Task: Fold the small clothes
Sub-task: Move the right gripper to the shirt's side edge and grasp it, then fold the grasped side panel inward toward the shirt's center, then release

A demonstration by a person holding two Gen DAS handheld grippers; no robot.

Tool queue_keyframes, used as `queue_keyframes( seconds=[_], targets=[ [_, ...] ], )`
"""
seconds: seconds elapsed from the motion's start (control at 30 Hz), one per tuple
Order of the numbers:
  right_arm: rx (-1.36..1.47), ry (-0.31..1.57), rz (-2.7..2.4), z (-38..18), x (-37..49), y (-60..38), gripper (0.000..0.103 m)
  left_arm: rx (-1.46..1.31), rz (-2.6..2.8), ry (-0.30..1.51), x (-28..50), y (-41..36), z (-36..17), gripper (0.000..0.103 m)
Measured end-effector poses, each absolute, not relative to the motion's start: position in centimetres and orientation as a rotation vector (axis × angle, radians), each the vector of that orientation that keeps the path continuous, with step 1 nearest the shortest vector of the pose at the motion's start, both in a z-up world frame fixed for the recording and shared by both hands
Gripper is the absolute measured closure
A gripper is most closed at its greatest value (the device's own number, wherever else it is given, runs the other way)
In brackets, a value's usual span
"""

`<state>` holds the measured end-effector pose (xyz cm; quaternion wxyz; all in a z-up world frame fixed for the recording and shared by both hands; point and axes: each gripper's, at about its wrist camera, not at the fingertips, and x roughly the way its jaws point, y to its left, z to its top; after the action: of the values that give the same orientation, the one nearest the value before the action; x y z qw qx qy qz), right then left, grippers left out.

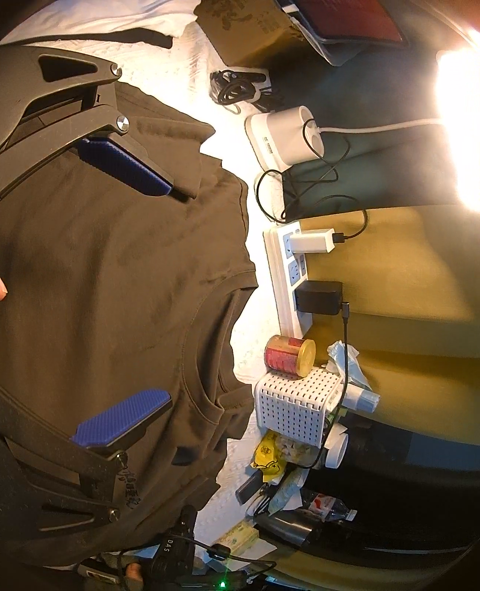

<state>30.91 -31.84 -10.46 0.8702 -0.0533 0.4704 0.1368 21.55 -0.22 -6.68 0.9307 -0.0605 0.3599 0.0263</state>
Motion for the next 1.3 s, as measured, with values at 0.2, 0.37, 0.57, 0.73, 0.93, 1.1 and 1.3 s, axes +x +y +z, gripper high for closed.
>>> queue_keyframes(
  seconds=[0.2, 0.37, 0.57, 0.73, 0.93, 1.1, 1.3],
  targets=[
    [-0.135, 0.916, 0.287, -7.8, 29.6, -30.8, 0.098, -0.138, 0.036, 0.719, 20.9, 0.4, -6.2, 0.001],
    [-0.17, 0.862, 0.339, -5.0, 28.1, -28.5, 0.098, -0.156, 0.025, 0.704, 20.1, 1.2, -6.0, 0.001],
    [-0.202, 0.843, 0.412, -3.7, 26.3, -24.9, 0.098, -0.179, 0.02, 0.69, 18.8, 2.6, -5.8, 0.001],
    [-0.215, 0.87, 0.469, -5.2, 25.3, -21.8, 0.098, -0.193, 0.017, 0.683, 17.6, 3.8, -5.9, 0.001],
    [-0.177, 0.942, 0.511, -8.0, 24.3, -19.7, 0.098, -0.198, 0.019, 0.696, 16.5, 4.8, -6.3, 0.001],
    [-0.112, 0.977, 0.516, -8.6, 24.2, -20.0, 0.09, -0.199, 0.017, 0.696, 15.9, 4.9, -6.2, 0.001],
    [-0.092, 0.945, 0.48, -6.4, 22.6, -22.7, 0.052, -0.191, -0.009, 0.689, 15.2, 3.8, -5.9, 0.001]
  ],
)
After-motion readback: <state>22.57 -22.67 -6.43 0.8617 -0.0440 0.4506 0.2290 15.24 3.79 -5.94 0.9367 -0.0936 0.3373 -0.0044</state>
